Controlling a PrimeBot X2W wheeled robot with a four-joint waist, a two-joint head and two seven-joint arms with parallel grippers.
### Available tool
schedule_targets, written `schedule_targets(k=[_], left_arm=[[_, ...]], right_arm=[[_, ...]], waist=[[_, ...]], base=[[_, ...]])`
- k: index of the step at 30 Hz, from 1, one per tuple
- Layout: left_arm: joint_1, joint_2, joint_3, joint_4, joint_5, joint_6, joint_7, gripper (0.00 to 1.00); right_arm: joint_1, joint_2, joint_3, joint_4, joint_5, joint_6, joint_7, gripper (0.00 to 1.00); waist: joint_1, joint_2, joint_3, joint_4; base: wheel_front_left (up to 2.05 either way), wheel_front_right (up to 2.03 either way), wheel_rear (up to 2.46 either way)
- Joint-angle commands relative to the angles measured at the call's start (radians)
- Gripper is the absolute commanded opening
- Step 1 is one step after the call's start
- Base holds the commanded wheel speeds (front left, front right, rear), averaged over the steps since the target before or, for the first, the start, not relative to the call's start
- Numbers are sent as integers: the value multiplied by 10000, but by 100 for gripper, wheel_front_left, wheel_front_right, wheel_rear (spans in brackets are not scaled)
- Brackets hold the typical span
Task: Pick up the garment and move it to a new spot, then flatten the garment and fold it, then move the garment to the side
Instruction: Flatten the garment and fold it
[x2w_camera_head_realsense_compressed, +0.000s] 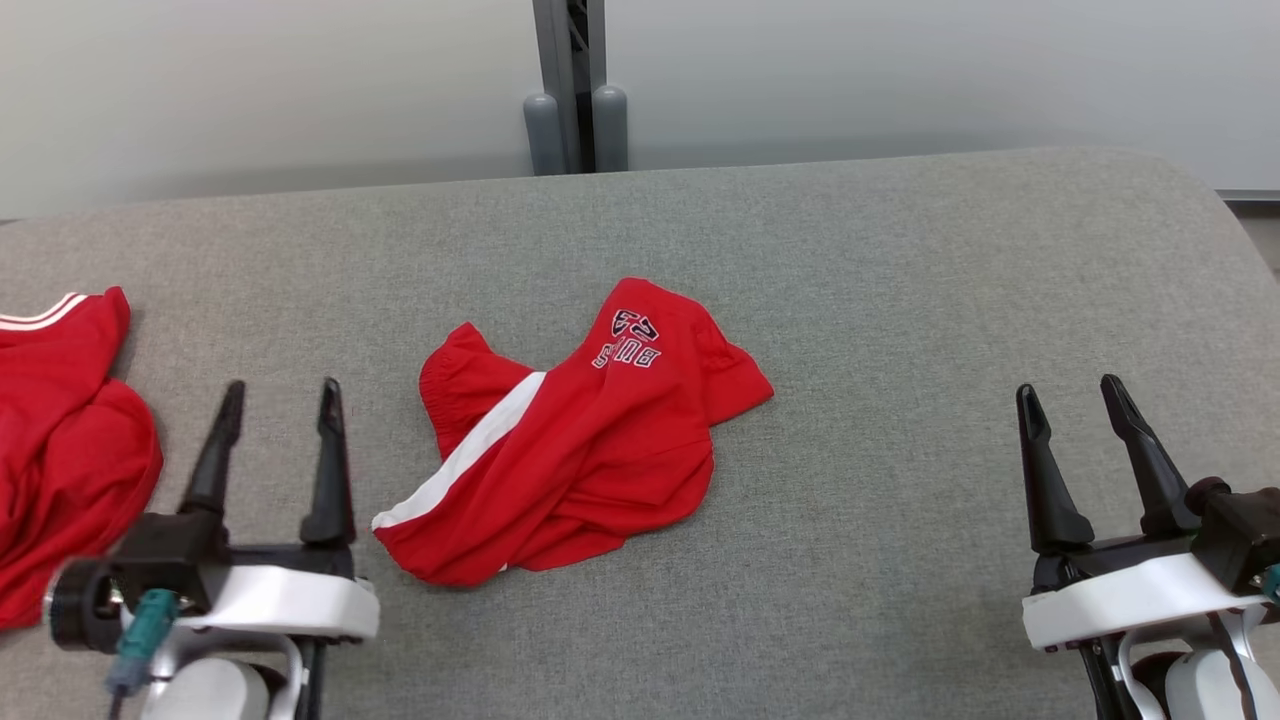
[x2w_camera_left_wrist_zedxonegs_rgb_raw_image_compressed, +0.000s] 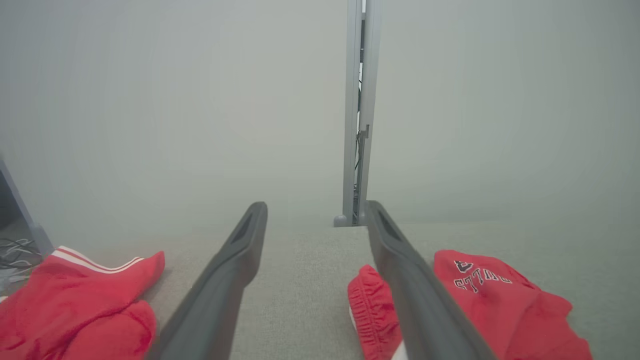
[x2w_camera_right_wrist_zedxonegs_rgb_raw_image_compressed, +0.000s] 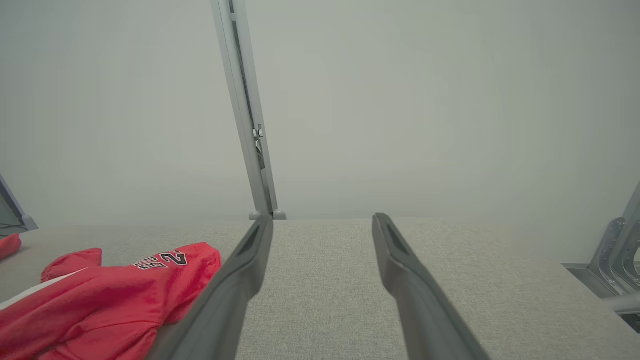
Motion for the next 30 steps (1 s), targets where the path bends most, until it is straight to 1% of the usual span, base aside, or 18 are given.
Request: schedule_targets(k=[1, 6, 8, 13, 19, 29, 30], left_arm=[[-132, 147, 124, -124, -25, 49, -48, 100], [48, 432, 137, -477, -147, -137, 220, 100], [202, 425, -2, -580, -235, -222, 412, 100], [404, 420, -97, -670, -303, -135, 629, 100], [610, 302, -1, -668, -379, 49, 519, 100], [597, 282, -43, -491, -403, -69, 328, 100], [533, 274, -81, -481, -412, -130, 311, 100]], right_arm=[[-83, -51, -22, -21, -24, 20, 54, 100], [11, -37, 20, -1, -48, 20, 93, 100], [95, -28, 65, 58, -26, 20, 140, 100], [206, -10, 169, 186, 20, 20, 197, 100], [176, 12, 194, 258, 8, 20, 190, 100], [221, 26, 144, 273, 23, 20, 224, 100], [224, 24, 111, 285, 63, 20, 245, 100]], waist=[[0, 0, -52, -38], [0, 0, -143, -112], [0, 0, -175, -138], [0, 0, -216, -140], [0, 0, -241, -49], [0, 0, -200, 118], [0, 0, -204, 167]], base=[[0, 0, 0], [0, 0, 0], [0, 0, 0], [0, 0, 0], [0, 0, 0], [0, 0, 0], [0, 0, 0]])
